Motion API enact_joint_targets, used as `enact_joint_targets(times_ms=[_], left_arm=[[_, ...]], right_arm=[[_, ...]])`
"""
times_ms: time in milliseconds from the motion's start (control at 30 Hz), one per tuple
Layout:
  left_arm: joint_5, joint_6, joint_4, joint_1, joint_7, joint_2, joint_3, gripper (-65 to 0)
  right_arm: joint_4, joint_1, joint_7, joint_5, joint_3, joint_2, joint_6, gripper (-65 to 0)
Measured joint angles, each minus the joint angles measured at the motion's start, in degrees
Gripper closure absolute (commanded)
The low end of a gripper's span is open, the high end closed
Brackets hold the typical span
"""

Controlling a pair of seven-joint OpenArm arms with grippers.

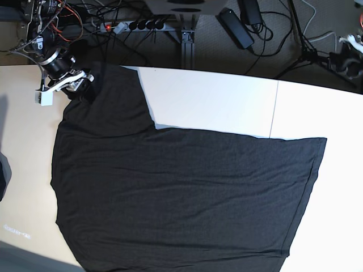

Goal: Fold the T-shirt properly
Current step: 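Grasp the shirt corner near the right gripper and the hem corner with left, then close both grippers on the shirt edges and pull them taut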

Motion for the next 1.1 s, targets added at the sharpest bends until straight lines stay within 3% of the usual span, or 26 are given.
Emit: enact_joint_targets(times_ms=[167,333,667,800,1100], left_arm=[[0.0,-0.02,0.0,-4.96,-0.2,-3.17,-0.07,-30.6],[3.26,2.6,-1.88,-12.39,-1.81,-4.94,4.04,-30.6],[3.72,4.68,-27.74,-33.88,-1.64,-4.35,22.51,-30.6],[-1.05,4.68,-34.6,-40.09,-0.02,-4.7,25.33,-30.6],[-2.62,4.46,-38.4,-46.86,-0.33,-2.47,30.73,-30.6]], right_arm=[[0.11,0.0,-0.13,-0.81,-0.09,0.0,0.11,-29.1],[0.11,0.04,-0.11,-0.94,-0.09,0.0,0.22,-29.1],[0.15,0.0,0.24,-1.95,-0.09,0.0,0.42,-29.1],[0.15,0.0,0.22,-2.03,-0.09,0.0,0.44,-29.1],[0.17,-0.02,0.24,-2.03,-0.09,0.0,0.44,-29.1]])
